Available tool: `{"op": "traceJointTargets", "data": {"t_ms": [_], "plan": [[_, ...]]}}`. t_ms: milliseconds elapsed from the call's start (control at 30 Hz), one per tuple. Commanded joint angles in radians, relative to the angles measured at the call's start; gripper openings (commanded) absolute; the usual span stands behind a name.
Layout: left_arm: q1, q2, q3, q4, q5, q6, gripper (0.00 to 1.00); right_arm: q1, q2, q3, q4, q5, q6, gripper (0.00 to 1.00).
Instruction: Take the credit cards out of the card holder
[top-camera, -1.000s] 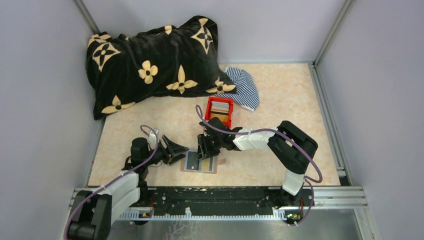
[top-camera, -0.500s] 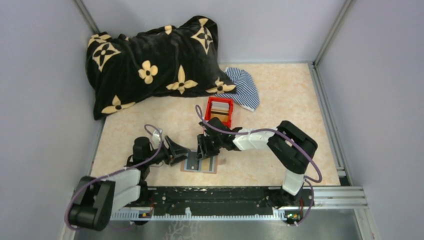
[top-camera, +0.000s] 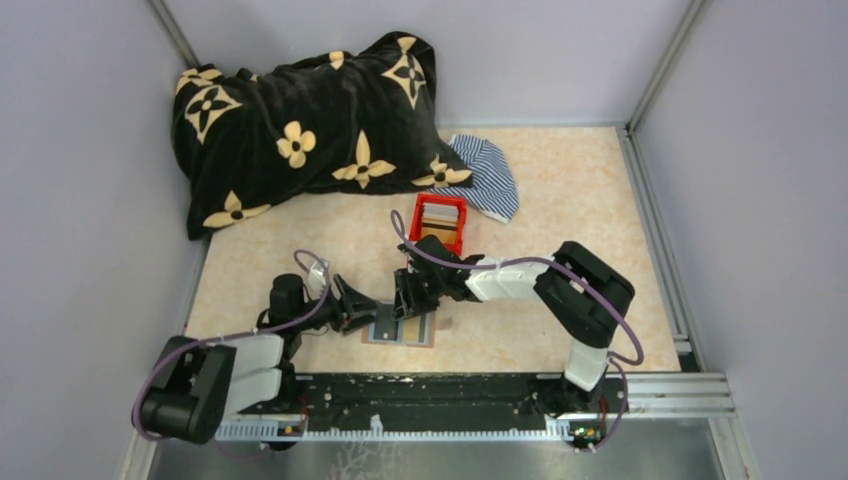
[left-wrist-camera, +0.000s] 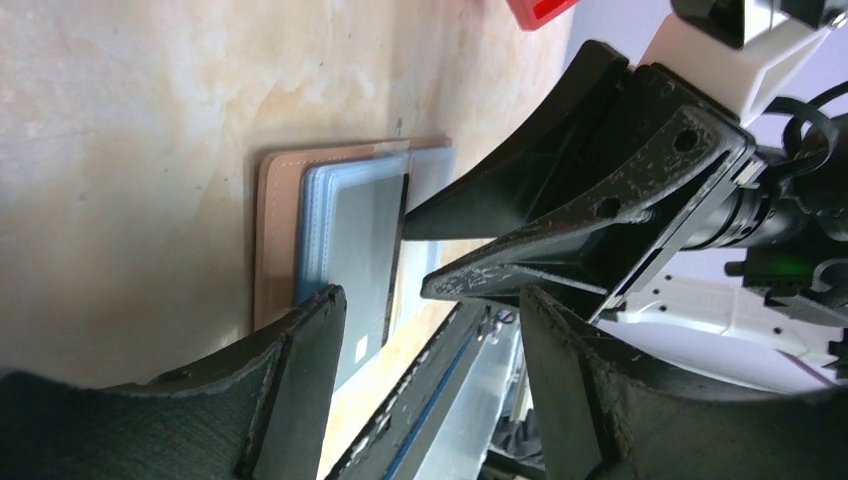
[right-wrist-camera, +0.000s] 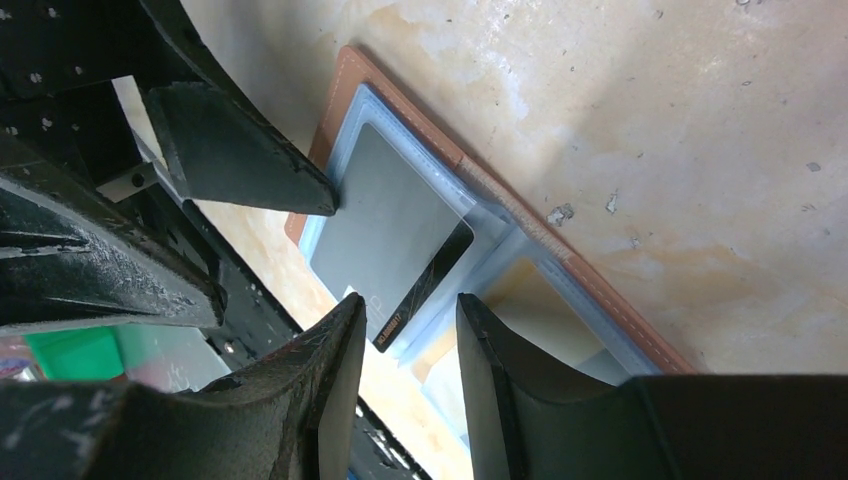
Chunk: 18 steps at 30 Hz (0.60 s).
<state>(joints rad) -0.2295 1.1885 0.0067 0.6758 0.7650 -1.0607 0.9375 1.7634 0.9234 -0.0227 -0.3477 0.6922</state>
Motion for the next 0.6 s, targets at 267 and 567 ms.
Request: {"op": "traceJointTargets", "data": {"t_ms": [267,567], "plan": [[-0.007,-0.013,-0.035,-0.093,-0.035,0.060,0.71,0.031,0.124,0.078,-0.033,-0.017,-0.010,0.43],[-0.007,0.080,-0.036,-0.020,-0.020,0.054,0.71,0.018,0.067,0.008,0.081,-0.054,0.016,0.31]]}}
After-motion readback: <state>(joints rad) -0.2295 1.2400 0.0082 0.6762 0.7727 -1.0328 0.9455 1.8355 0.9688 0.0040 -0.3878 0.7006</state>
